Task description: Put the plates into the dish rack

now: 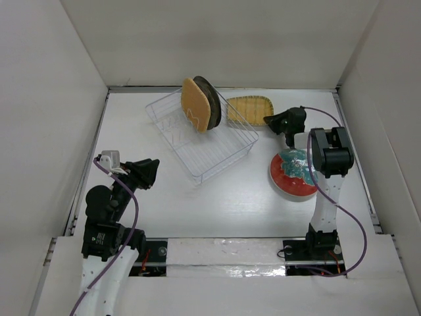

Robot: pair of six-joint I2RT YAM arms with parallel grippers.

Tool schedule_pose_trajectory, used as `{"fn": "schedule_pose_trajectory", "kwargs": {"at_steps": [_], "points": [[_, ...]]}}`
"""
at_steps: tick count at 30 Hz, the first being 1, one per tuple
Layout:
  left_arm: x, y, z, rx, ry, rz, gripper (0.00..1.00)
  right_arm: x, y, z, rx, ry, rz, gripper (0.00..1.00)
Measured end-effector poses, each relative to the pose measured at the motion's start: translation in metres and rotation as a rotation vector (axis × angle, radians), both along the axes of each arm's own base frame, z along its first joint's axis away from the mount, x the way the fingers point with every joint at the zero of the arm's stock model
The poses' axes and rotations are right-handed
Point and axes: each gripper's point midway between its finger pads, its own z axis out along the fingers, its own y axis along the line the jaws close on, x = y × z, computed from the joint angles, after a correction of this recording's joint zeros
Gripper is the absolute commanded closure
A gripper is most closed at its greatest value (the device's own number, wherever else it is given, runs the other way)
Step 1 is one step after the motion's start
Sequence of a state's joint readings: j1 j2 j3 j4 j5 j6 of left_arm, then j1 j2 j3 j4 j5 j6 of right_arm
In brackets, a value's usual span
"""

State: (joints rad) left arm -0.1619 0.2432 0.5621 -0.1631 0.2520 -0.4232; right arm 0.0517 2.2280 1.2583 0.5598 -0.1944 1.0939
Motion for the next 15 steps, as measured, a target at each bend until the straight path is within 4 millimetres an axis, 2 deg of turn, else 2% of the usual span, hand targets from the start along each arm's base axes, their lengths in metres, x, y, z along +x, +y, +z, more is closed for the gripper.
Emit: {"fn": "schedule_pose_trajectory", "kwargs": {"at_steps": [5, 8, 10, 11, 15], "points": [[0.000, 0.000, 0.000, 0.000, 0.000, 0.002, 0.67, -0.016, -0.008, 0.004, 0.012, 0.005, -0.056, 1.00], [0.000, 0.000, 0.000, 0.000, 0.000, 0.003, 0.67, -0.025, -0.021, 0.032, -0.041, -0.032, -0.107, 1.00], [0.000, 0.001, 0.000, 0.000, 0.000, 0.004, 0.66, -0.030, -0.031, 0.064, -0.100, -0.082, -0.145, 1.00], [0.000, 0.001, 0.000, 0.000, 0.000, 0.005, 0.65, -0.031, -0.036, 0.087, -0.134, -0.123, -0.164, 1.00], [0.000, 0.001, 0.000, 0.000, 0.000, 0.005, 0.63, -0.049, -0.047, 0.199, -0.280, -0.344, -0.244, 1.00]]}}
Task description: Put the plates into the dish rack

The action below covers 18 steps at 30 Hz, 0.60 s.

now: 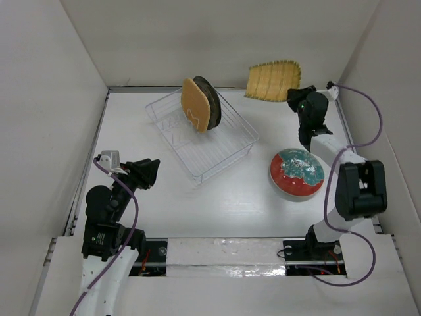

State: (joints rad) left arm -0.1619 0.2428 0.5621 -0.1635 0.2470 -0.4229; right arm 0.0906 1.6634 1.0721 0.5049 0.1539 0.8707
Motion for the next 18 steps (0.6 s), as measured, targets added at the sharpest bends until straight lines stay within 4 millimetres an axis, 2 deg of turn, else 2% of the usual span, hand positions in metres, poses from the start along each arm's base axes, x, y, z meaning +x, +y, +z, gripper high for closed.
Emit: {"fn": "schedule_pose_trajectory", "kwargs": {"at_steps": [3, 5, 7, 8, 11, 13, 15, 18], "points": [[0.000, 0.000, 0.000, 0.000, 0.000, -0.001, 0.63, -0.024, 0.023, 0.087, -0.141, -0.163, -0.004, 1.00], [0.000, 0.000, 0.000, 0.000, 0.000, -0.002, 0.63, -0.040, 0.060, 0.139, -0.235, -0.258, 0.032, 1.00], [-0.001, 0.000, 0.000, -0.001, -0.002, -0.002, 0.62, -0.057, 0.104, 0.179, -0.326, -0.331, 0.087, 1.00], [-0.001, 0.000, 0.001, -0.001, -0.004, -0.002, 0.62, -0.067, 0.127, 0.193, -0.363, -0.351, 0.121, 1.00], [-0.002, 0.000, 0.002, -0.002, -0.010, -0.003, 0.62, -0.086, 0.188, 0.226, -0.481, -0.378, 0.216, 1.00], [-0.002, 0.000, 0.003, -0.003, -0.013, -0.003, 0.62, -0.089, 0.214, 0.239, -0.546, -0.376, 0.237, 1.00], [-0.002, 0.000, 0.003, -0.004, -0.013, -0.002, 0.62, -0.086, 0.233, 0.244, -0.624, -0.354, 0.228, 1.00], [-0.003, 0.000, 0.003, -0.004, -0.015, -0.002, 0.62, -0.081, 0.258, 0.232, -0.744, -0.282, 0.215, 1.00]]}}
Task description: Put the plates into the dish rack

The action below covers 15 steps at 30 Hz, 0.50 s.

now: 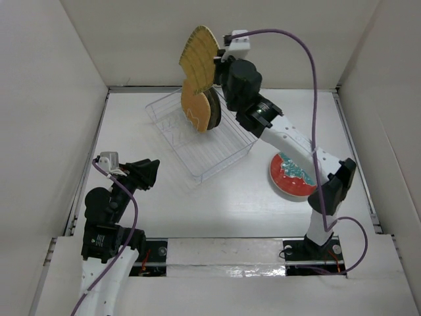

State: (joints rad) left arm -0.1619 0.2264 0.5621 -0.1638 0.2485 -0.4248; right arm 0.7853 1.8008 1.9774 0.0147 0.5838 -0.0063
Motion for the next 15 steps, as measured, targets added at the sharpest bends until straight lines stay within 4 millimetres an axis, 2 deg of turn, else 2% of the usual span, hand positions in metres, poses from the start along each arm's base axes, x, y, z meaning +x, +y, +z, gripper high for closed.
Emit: {"fn": "schedule_pose_trajectory", "kwargs": {"at_steps": [7, 10, 15], "points": [[-0.001, 0.001, 0.001, -0.003, -0.004, 0.003, 0.62, 0.017, 0.042, -0.070, -0.237, 0.137, -0.077, 1.00], [-0.001, 0.001, 0.001, -0.004, -0.006, 0.004, 0.62, 0.023, 0.054, -0.101, -0.309, 0.189, -0.090, 1.00], [-0.001, 0.001, 0.001, -0.004, -0.003, 0.005, 0.62, 0.034, 0.069, -0.138, -0.371, 0.236, -0.098, 1.00]]}}
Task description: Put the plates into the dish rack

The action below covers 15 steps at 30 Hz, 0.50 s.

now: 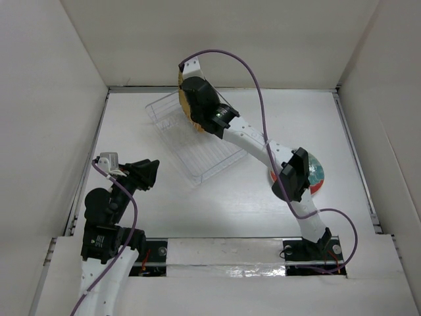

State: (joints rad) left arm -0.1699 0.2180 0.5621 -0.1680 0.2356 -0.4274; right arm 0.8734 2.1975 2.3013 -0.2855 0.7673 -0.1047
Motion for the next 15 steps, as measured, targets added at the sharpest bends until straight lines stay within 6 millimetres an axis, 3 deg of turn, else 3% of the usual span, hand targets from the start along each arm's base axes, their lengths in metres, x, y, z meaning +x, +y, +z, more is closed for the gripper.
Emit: {"fn": "schedule_pose_trajectory", "kwargs": {"at_steps": [6, 15], "points": [[-0.001, -0.001, 0.000, 0.000, 0.001, -0.006, 0.62, 0.008, 0.003, -0.027, -0.040, 0.027, -0.025, 1.00], [-0.001, -0.001, 0.000, -0.001, -0.002, -0.007, 0.62, 0.017, 0.011, -0.048, -0.057, 0.039, -0.023, 1.00]]}}
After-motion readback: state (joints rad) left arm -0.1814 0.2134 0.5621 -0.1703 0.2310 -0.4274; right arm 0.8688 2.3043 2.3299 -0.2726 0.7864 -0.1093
